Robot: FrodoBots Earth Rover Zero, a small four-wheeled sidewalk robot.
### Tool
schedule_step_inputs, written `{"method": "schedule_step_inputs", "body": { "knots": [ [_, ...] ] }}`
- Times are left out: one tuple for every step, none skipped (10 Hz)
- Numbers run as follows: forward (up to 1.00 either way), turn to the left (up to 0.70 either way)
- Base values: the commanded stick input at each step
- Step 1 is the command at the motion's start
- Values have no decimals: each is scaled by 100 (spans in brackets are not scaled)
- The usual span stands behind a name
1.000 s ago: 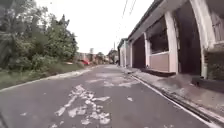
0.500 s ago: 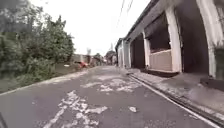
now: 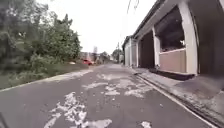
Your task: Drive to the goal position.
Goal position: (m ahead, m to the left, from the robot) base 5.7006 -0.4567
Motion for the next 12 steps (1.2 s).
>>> {"method": "schedule_step_inputs", "body": {
  "knots": [
    [70, 0],
    [70, 0],
    [70, 0],
    [70, 0],
    [70, 0],
    [70, 0],
    [70, 0],
    [70, 0],
    [70, 0],
    [70, 0],
    [70, 0],
    [70, 0]
  ]
}}
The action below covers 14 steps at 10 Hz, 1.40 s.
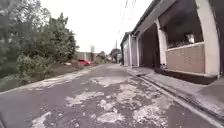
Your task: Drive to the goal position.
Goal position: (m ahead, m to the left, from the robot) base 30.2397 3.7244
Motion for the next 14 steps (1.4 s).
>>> {"method": "schedule_step_inputs", "body": {
  "knots": [
    [70, 0],
    [70, 0],
    [70, 0],
    [70, 0],
    [70, 0],
    [70, 0],
    [70, 0],
    [70, 0],
    [70, 0],
    [70, 0],
    [70, 0],
    [70, 0],
    [70, 0],
    [70, 0]
  ]
}}
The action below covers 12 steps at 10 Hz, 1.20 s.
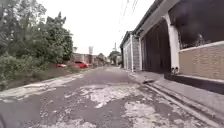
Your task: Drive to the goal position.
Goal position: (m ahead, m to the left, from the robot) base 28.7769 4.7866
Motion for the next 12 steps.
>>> {"method": "schedule_step_inputs", "body": {
  "knots": [
    [70, 0],
    [70, 0],
    [70, 0],
    [70, 0],
    [70, 0],
    [70, 0],
    [70, 0],
    [70, 0],
    [70, 0],
    [70, 0],
    [70, 0],
    [70, 0]
  ]
}}
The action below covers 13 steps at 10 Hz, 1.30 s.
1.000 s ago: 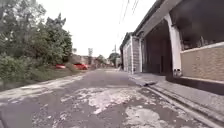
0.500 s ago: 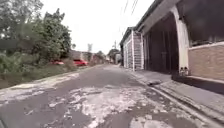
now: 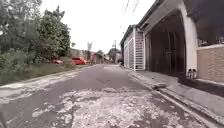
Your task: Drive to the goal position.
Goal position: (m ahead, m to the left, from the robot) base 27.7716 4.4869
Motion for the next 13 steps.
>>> {"method": "schedule_step_inputs", "body": {
  "knots": [
    [70, 24],
    [70, 35],
    [70, 11],
    [70, 0],
    [70, 0],
    [70, 0],
    [70, 0],
    [70, 0],
    [70, 0],
    [70, 0],
    [70, 0],
    [70, 0],
    [70, 0]
  ]
}}
